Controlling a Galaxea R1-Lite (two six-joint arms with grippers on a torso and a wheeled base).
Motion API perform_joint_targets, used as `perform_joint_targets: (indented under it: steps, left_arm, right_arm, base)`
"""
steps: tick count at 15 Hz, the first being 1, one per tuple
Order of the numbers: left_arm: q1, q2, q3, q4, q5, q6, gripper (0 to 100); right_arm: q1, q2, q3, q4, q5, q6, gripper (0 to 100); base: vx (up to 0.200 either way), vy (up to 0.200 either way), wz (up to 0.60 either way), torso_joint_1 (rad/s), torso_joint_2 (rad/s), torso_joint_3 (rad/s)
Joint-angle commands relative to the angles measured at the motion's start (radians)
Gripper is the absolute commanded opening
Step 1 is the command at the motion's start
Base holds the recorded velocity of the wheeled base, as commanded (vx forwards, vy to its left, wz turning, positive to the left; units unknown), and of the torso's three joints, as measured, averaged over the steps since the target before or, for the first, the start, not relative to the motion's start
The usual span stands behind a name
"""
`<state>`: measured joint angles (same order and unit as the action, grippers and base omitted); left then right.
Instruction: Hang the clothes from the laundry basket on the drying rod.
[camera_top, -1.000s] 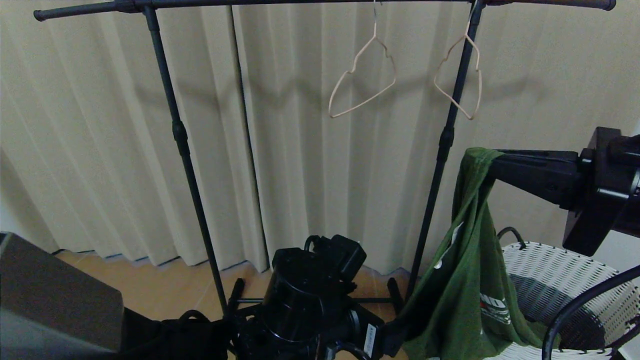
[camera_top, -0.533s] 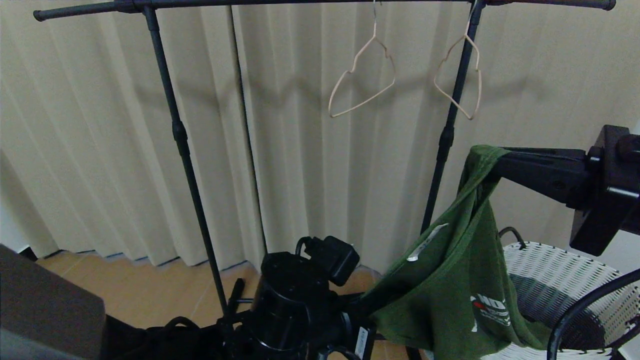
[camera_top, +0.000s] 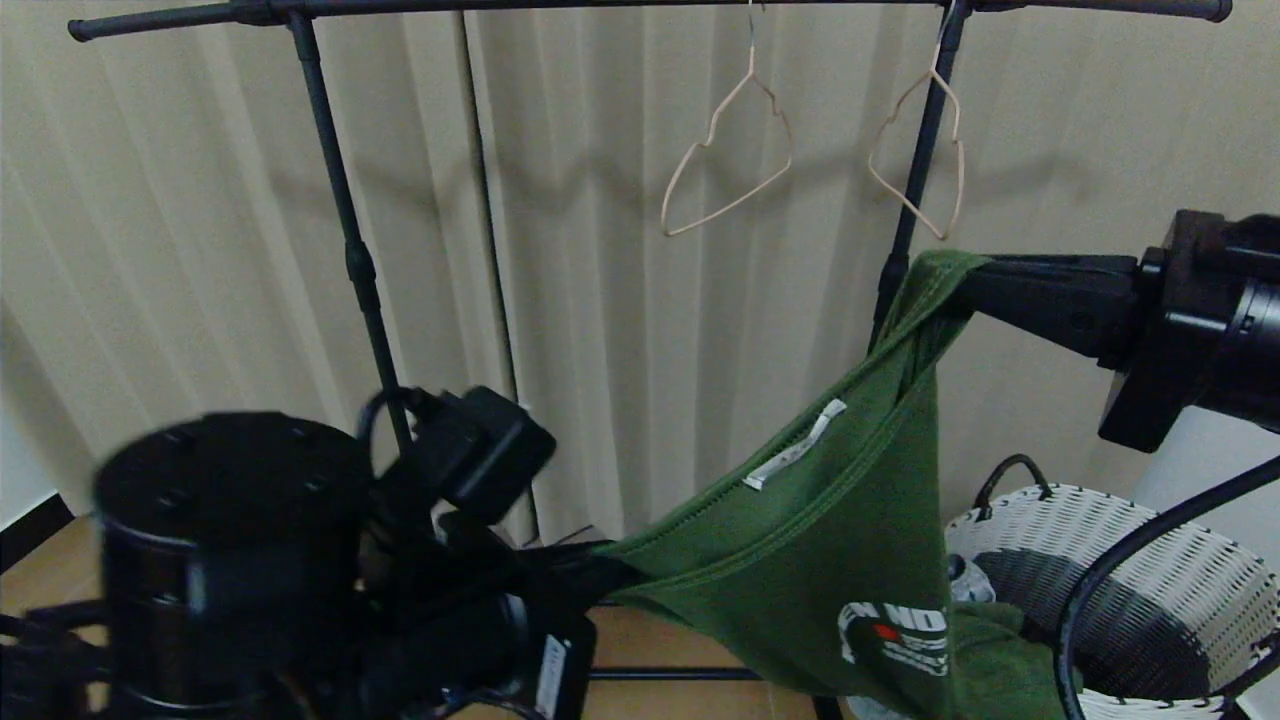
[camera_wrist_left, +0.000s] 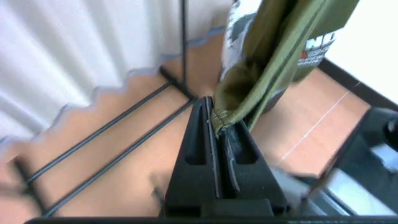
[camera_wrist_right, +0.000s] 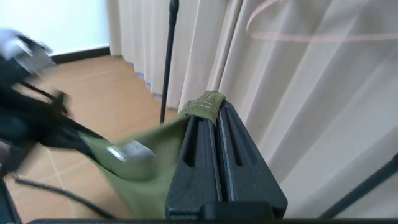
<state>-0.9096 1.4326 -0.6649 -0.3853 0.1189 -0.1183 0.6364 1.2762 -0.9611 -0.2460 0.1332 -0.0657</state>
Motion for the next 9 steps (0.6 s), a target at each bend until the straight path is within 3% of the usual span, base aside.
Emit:
perform_joint_targets:
  steps: [1,3,5,9]
  left_arm:
    - [0.103,-0.267,-0.254,0.295,0.001,0.006,0]
    - [0.161,-0.268,-0.394,0.393,-0.001,0.011,0]
    - [0.250,-0.236,-0.522,0.444,-0.001,0.078,0]
    - [0.267,-0.127,-0.519,0.411,0.004,0.106,0]
  right_arm:
    - [0.000,0.028,-0.031,-0.001,0.000,0.000,0]
    - [-0.001,0.034,-0.051,-0.001,-0.001,0.000,0]
    - [-0.030,0.046,-0.119,0.001,0.000,0.000,0]
    - [-0.080,0.081,-0.145,0.001,-0.001,0.006,0]
  base:
    - [0.000,0.000,0.00,0.000,0.00,0.000]
    - [0.000,0.000,0.00,0.000,0.00,0.000]
    - [0.000,0.000,0.00,0.000,0.00,0.000]
    - [0.000,0.000,0.00,0.000,0.00,0.000]
